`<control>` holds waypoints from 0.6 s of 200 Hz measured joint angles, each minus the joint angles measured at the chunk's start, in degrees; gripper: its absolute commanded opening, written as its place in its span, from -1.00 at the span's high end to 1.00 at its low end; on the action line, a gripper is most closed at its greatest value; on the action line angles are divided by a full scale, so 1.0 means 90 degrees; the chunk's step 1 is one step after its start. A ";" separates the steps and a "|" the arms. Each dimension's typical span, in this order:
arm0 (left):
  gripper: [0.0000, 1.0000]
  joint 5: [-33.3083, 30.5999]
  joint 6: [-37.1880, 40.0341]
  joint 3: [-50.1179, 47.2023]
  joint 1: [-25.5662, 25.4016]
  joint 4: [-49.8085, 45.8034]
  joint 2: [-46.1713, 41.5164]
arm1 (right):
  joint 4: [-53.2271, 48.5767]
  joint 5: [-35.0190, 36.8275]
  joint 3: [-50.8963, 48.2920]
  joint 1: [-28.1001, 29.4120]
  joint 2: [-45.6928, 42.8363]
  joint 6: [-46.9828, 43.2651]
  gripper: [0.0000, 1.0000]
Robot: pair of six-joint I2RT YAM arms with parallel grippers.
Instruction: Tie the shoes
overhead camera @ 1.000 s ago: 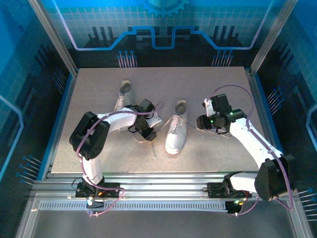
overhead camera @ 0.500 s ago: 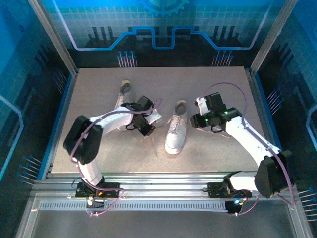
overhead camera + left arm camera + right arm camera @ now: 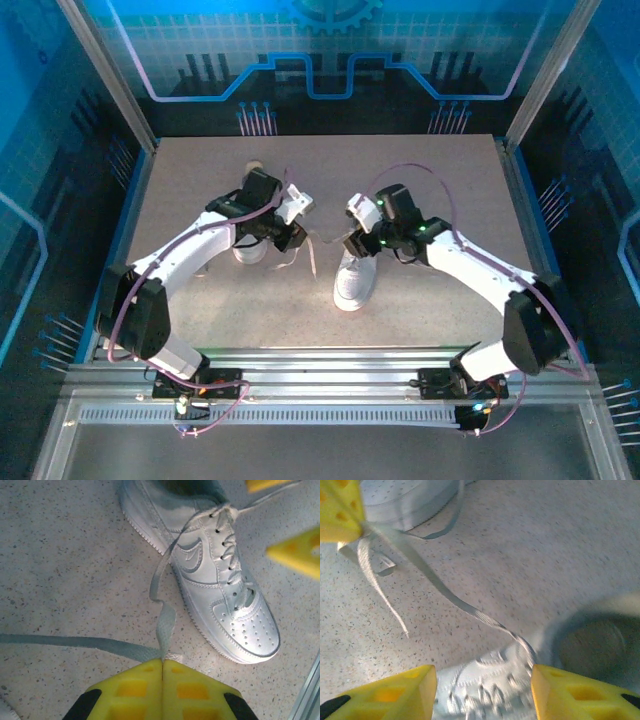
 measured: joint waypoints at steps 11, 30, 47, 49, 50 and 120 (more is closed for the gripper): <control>1.00 0.0083 -0.0036 -0.0029 0.0075 0.0041 -0.0010 | 0.0180 0.0000 0.0032 0.0148 0.0233 -0.0318 -0.10; 1.00 0.0172 -0.0046 -0.0124 0.0129 0.0068 -0.0092 | 0.0410 -0.0019 0.0199 0.0299 0.0687 -0.0787 -0.12; 1.00 0.0274 -0.0049 -0.0206 0.0165 0.0078 -0.0223 | 0.0602 -0.0063 0.0379 0.0335 0.1054 -0.1144 -0.13; 1.00 0.0289 -0.0046 -0.0214 0.0170 0.0078 -0.0240 | 0.0624 -0.0073 0.0401 0.0335 0.1093 -0.1185 -0.13; 1.00 0.0294 -0.0049 -0.0216 0.0172 0.0078 -0.0245 | 0.0631 -0.0073 0.0406 0.0335 0.1103 -0.1195 -0.13; 1.00 0.0525 -0.0143 -0.0362 0.0342 0.0126 -0.0476 | 0.1341 -0.0578 0.0811 0.0454 0.1955 -0.1770 0.66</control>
